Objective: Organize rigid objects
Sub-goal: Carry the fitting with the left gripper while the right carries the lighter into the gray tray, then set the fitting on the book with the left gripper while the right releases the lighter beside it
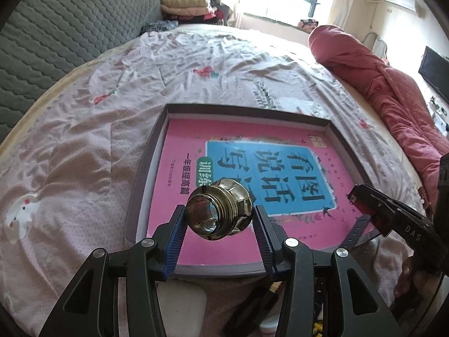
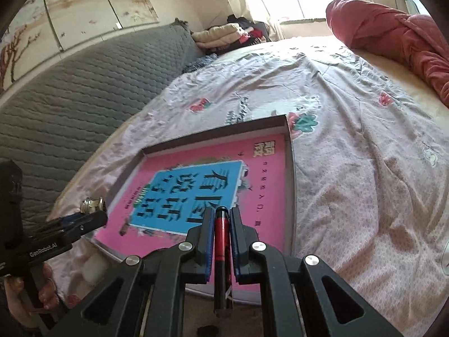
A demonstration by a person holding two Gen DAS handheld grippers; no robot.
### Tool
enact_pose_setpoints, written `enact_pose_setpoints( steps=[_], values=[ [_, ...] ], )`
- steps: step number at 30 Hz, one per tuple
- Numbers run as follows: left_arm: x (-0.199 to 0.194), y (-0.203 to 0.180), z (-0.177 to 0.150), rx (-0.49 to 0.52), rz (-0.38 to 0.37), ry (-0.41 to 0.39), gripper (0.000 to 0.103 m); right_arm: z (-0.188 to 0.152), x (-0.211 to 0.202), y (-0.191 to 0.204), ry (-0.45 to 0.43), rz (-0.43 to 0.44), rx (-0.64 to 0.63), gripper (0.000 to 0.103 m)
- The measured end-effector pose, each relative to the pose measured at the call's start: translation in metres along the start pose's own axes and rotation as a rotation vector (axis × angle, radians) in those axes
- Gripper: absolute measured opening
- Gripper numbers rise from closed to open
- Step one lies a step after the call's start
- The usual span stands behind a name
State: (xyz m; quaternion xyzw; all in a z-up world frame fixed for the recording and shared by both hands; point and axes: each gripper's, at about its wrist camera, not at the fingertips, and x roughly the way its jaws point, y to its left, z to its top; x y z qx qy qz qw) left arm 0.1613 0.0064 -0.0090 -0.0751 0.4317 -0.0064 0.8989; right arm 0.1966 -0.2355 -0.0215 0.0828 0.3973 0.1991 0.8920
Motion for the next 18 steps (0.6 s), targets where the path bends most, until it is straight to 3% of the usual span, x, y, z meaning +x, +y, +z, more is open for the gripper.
enact_pose_setpoints(
  steps=[11, 18],
  values=[
    [0.020, 0.008, 0.001, 0.001, 0.028, 0.028, 0.049, 0.001, 0.019, 0.004, 0.008, -0.132, -0.033, 0.011],
    [0.027, 0.011, 0.000, -0.002, 0.035, 0.047, 0.049, 0.001, 0.020, 0.005, 0.008, -0.140, -0.034, 0.011]
  ],
)
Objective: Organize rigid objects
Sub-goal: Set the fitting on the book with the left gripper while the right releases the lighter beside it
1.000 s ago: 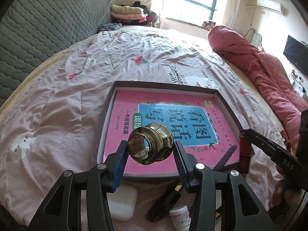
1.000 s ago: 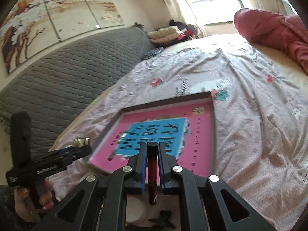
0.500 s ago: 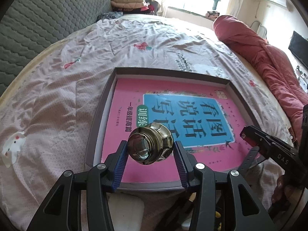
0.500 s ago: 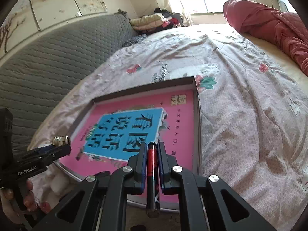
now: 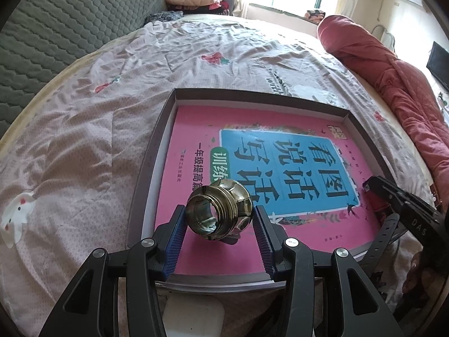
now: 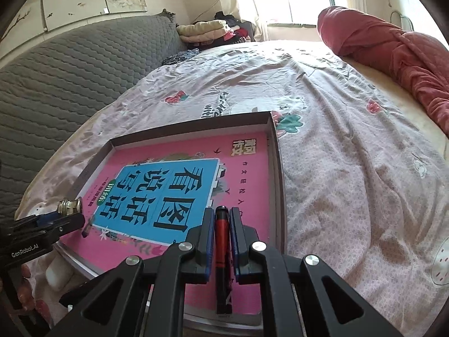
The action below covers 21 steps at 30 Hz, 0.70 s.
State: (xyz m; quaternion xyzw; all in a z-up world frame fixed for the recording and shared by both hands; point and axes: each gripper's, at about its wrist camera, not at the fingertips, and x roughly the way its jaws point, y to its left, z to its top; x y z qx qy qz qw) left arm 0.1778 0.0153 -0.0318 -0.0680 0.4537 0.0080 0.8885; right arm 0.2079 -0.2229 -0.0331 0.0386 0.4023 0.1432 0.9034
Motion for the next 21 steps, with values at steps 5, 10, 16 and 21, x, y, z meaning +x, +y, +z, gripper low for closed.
enact_pose_setpoints(
  steps=[5, 10, 16, 21],
  values=[
    [0.002, -0.002, 0.000, 0.013, -0.003, 0.002, 0.050, 0.001, -0.001, -0.004, 0.000, 0.011, 0.026, 0.011],
    [0.007, 0.001, -0.002, 0.006, -0.009, 0.024, 0.056, 0.000, -0.003, -0.003, 0.000, 0.014, 0.014, 0.015],
    [0.006, 0.004, -0.002, -0.003, -0.010, 0.022, 0.062, -0.002, -0.012, 0.002, -0.020, 0.032, -0.002, 0.038],
    [-0.001, 0.009, 0.000, -0.022, -0.020, 0.009, 0.063, -0.002, -0.021, 0.001, -0.045, 0.024, 0.011, 0.053]
  ],
)
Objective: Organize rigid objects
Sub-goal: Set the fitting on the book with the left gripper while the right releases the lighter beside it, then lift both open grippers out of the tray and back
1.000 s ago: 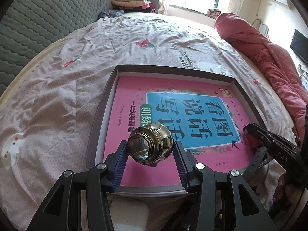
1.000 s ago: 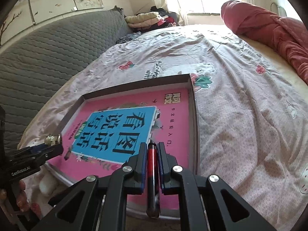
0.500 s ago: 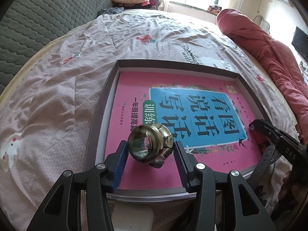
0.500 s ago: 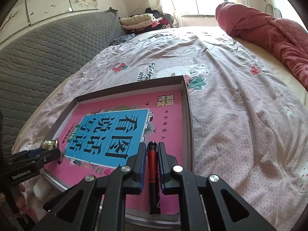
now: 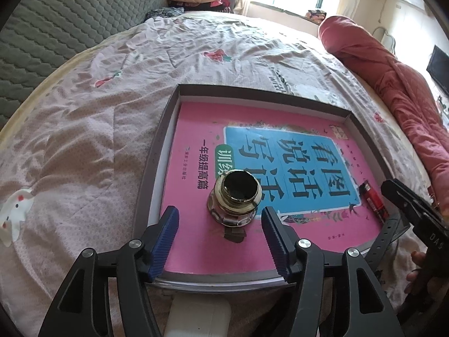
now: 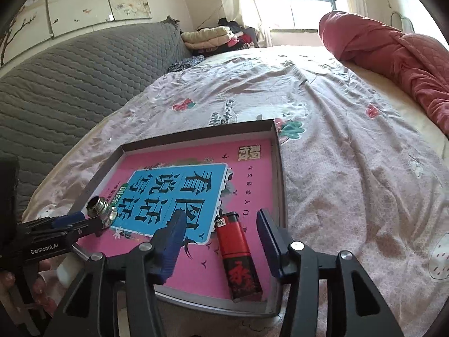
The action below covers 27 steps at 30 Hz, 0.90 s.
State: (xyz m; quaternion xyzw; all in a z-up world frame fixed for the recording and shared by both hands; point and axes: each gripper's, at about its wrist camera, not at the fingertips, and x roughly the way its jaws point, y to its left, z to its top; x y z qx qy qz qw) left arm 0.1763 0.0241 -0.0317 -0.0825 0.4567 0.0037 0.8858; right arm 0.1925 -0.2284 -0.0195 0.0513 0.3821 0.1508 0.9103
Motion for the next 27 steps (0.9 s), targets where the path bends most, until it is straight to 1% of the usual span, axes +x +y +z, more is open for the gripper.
enact_pose_setpoints(
  steps=[4, 7, 13, 17, 19, 27],
  values=[
    [-0.011, 0.004, 0.004, -0.017, -0.012, -0.018, 0.063, 0.000, -0.008, -0.007, -0.019, -0.002, 0.027, 0.053],
    [-0.022, 0.006, 0.007, -0.025, -0.019, -0.039, 0.063, 0.001, -0.018, -0.011, -0.050, 0.000, 0.047, 0.053],
    [-0.045, 0.017, 0.006, -0.047, -0.010, -0.073, 0.064, -0.001, -0.041, -0.016, -0.098, 0.004, 0.074, 0.054],
    [-0.058, 0.028, 0.003, -0.075, -0.007, -0.095, 0.064, -0.004, -0.056, -0.012, -0.125, -0.006, 0.059, 0.054],
    [-0.065, 0.033, 0.003, -0.090, -0.025, -0.107, 0.064, -0.006, -0.063, -0.009, -0.136, -0.003, 0.061, 0.054],
    [-0.090, 0.039, 0.000, -0.092, -0.031, -0.146, 0.065, -0.014, -0.084, 0.007, -0.169, 0.005, 0.061, 0.054]
  ],
)
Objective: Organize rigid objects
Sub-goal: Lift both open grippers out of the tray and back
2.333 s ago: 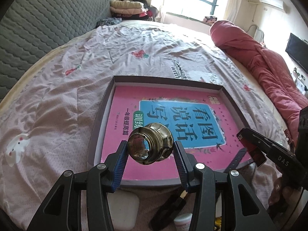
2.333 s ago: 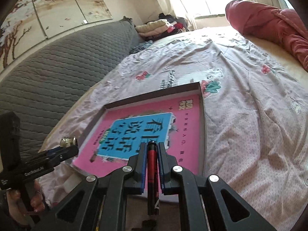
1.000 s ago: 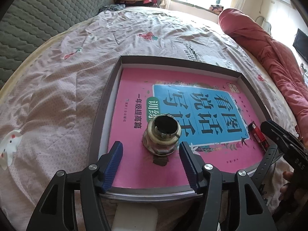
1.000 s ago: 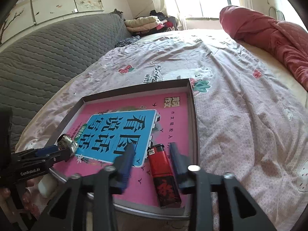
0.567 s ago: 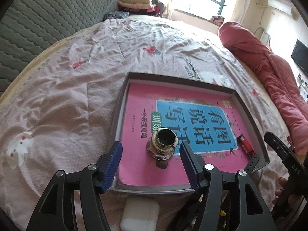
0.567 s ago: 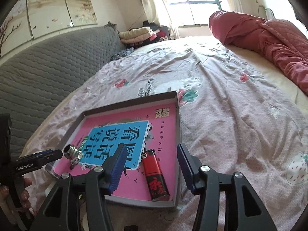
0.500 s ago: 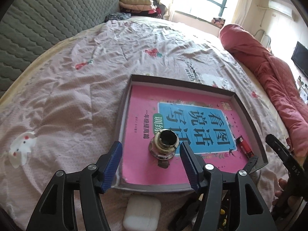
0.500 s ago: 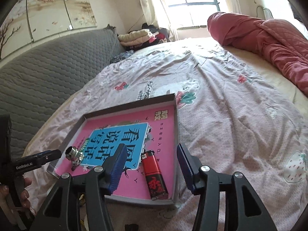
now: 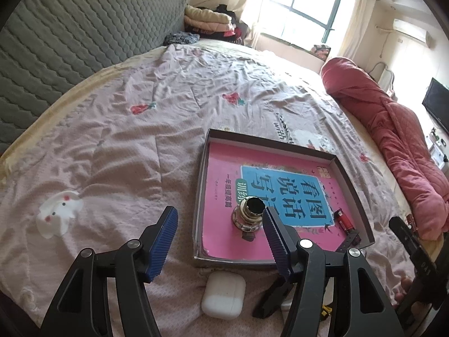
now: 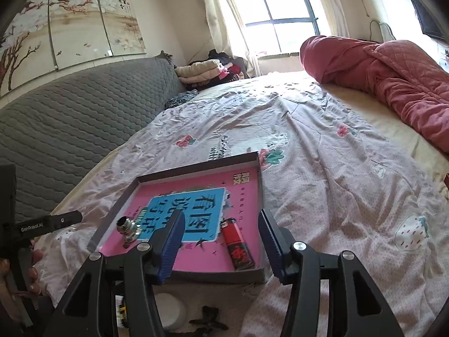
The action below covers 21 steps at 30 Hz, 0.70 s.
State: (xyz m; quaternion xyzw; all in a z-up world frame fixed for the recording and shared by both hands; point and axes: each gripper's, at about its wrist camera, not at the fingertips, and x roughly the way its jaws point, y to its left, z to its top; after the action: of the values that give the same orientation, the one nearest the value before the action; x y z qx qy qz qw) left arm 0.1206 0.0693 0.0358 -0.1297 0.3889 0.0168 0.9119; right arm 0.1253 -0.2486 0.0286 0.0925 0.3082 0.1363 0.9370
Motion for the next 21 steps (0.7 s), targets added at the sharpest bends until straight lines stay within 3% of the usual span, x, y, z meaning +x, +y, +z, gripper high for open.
enact_pose_setpoints(
  steps=[7, 16, 21],
  values=[
    [-0.023, 0.012, -0.002, -0.021, -0.010, -0.034, 0.069, -0.011, -0.012, 0.025, -0.001, 0.000, -0.069, 0.054],
    [-0.040, 0.004, -0.014, 0.036, 0.000, -0.041, 0.069, -0.025, -0.042, 0.044, -0.044, -0.043, -0.115, 0.054],
    [-0.043, 0.000, -0.024, 0.062, -0.003, -0.021, 0.069, -0.037, -0.054, 0.051, -0.018, -0.053, -0.126, 0.054]
  ],
)
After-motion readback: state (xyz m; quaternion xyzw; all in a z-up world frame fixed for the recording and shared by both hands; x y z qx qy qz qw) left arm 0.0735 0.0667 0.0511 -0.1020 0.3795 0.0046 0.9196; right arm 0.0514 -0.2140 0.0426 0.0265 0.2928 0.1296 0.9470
